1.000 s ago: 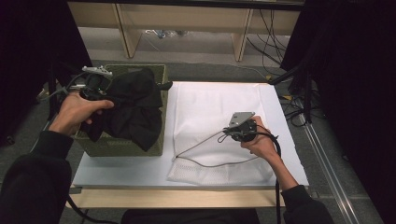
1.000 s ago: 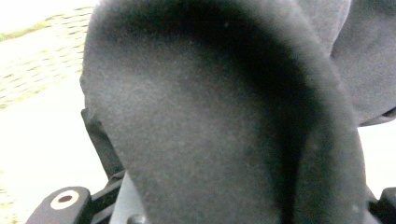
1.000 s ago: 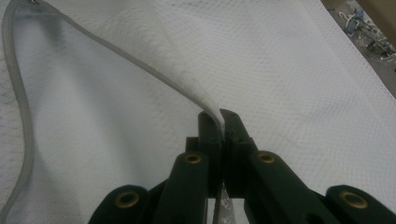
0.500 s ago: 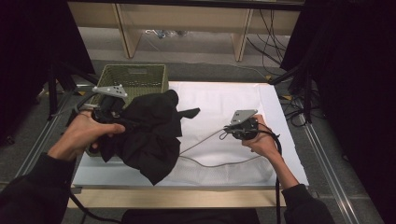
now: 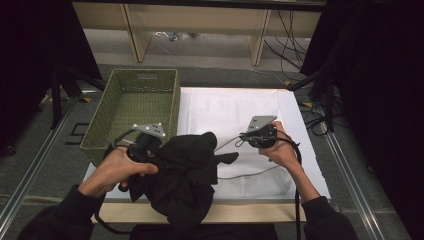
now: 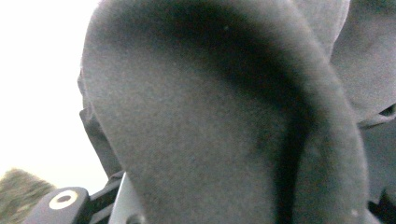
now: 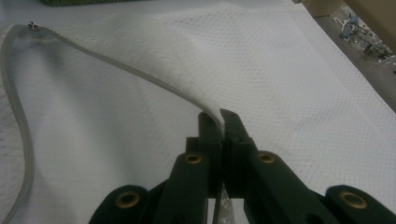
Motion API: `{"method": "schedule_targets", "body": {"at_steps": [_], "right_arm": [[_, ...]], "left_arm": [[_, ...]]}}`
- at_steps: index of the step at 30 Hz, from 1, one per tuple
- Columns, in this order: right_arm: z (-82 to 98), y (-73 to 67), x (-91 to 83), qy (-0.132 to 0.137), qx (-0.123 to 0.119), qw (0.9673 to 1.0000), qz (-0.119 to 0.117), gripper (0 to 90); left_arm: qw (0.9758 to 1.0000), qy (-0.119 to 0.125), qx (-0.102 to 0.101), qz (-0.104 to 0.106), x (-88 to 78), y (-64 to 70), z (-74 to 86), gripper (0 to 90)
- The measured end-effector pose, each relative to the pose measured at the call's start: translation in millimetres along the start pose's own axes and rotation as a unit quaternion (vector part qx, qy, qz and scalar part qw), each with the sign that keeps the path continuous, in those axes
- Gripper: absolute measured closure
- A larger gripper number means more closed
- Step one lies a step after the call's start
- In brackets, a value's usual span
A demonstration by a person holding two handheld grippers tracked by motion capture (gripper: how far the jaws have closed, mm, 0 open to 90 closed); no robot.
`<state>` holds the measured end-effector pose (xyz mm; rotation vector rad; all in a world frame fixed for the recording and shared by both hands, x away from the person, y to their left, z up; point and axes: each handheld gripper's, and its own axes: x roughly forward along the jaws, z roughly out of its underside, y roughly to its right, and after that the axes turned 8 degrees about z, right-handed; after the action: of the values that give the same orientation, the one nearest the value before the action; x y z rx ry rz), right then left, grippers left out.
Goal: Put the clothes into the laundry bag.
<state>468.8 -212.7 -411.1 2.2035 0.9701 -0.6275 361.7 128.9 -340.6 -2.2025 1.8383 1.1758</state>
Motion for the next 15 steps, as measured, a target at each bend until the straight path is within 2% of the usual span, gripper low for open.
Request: {"method": "schedule_targets", "body": {"at_steps": [1, 4, 5, 6, 7, 8, 9, 12, 13, 15], "right_arm": [[-0.4, -1.0, -0.2, 0.001, 0.005, 1.0000, 0.000, 88.8], [-1.8, 0.5, -0.2, 0.005, -0.005, 1.0000, -0.004, 88.8], [-2.3, 0.2, -0.6, 0.006, -0.005, 1.0000, -0.005, 88.8], [-2.6, 0.3, -1.2, 0.009, -0.006, 0.9999, -0.004, 88.8], [-2.9, -0.1, -1.7, 0.009, -0.003, 0.9999, -0.006, 88.9], [-2.9, -0.1, -1.7, 0.009, -0.003, 0.9999, -0.006, 88.9], [-3.3, -0.1, -1.9, 0.012, -0.002, 0.9999, -0.009, 89.0], [-3.6, -0.6, -2.1, 0.012, -0.002, 0.9999, -0.008, 89.1], [-3.6, -0.6, -2.1, 0.012, -0.002, 0.9999, -0.008, 89.1], [-3.9, 0.0, -3.1, 0.016, -0.002, 0.9998, -0.007, 89.2]], "left_arm": [[1.0000, -0.001, 0.001, 0.006, 6.7, -0.6, 0.3, 61.1], [0.9998, -0.009, 0.000, 0.019, 25.2, -2.3, -2.1, 60.9], [0.9998, -0.009, 0.000, 0.019, 25.2, -2.3, -2.1, 60.9], [0.9993, -0.012, 0.007, 0.034, 38.1, -3.5, -5.2, 60.8], [0.9991, -0.013, 0.006, 0.040, 44.7, -4.1, -6.9, 60.8], [0.9991, -0.013, 0.006, 0.040, 44.7, -4.1, -6.9, 60.8], [0.9986, -0.014, -0.007, 0.049, 59.4, -5.8, -9.6, 60.7], [0.9980, -0.029, -0.014, 0.055, 81.0, -11.9, -14.6, 60.6], [0.9980, -0.029, -0.014, 0.055, 81.0, -11.9, -14.6, 60.4], [0.9979, -0.033, -0.019, 0.054, 94.1, -16.1, -17.6, 60.2]]}}
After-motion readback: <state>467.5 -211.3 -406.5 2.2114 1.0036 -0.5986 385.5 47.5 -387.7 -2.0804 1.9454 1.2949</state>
